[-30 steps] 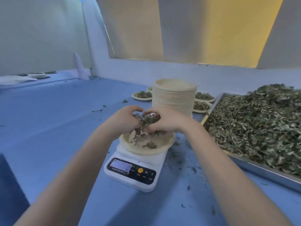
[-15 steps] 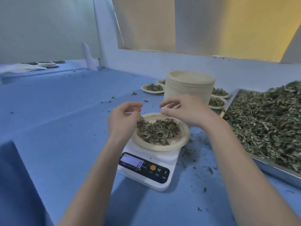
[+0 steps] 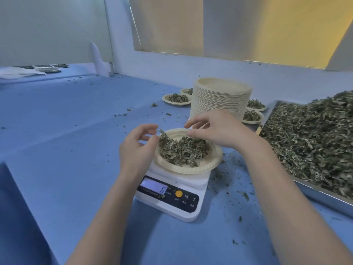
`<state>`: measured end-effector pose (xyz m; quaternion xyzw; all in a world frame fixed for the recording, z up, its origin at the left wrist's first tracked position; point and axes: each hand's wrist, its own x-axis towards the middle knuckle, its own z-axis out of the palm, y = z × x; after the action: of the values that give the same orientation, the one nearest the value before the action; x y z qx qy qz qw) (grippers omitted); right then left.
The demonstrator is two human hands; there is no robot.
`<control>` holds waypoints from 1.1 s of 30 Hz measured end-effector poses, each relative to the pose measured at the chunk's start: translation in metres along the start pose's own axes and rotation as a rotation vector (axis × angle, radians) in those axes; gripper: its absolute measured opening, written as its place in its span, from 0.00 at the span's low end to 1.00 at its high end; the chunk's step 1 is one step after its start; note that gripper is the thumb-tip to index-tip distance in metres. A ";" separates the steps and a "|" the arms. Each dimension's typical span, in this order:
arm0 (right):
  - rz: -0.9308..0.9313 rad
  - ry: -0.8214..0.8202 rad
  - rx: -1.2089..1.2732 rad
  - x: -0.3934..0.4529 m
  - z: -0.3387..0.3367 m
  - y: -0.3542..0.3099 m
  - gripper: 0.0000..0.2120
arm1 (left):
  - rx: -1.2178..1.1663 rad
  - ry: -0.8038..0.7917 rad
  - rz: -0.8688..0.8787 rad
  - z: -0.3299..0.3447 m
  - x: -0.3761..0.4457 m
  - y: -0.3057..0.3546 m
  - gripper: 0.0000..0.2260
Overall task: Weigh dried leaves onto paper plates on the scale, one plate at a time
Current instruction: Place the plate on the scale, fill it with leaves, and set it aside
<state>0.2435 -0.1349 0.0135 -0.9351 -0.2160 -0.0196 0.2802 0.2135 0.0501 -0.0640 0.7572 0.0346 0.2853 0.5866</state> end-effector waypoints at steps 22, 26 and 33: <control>0.083 0.025 -0.026 -0.020 -0.024 0.018 0.12 | 0.432 -0.305 0.480 0.051 -0.006 0.055 0.19; 0.153 0.064 -0.184 -0.039 -0.044 0.033 0.10 | 0.342 -0.461 0.477 0.102 -0.028 0.087 0.18; 0.381 0.049 -0.292 -0.099 -0.088 0.111 0.11 | 0.453 -0.710 0.377 0.190 -0.061 0.100 0.17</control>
<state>0.2073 -0.3038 0.0144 -0.9888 -0.0237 -0.0202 0.1460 0.2242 -0.1695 -0.0254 0.9102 -0.2455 0.0954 0.3197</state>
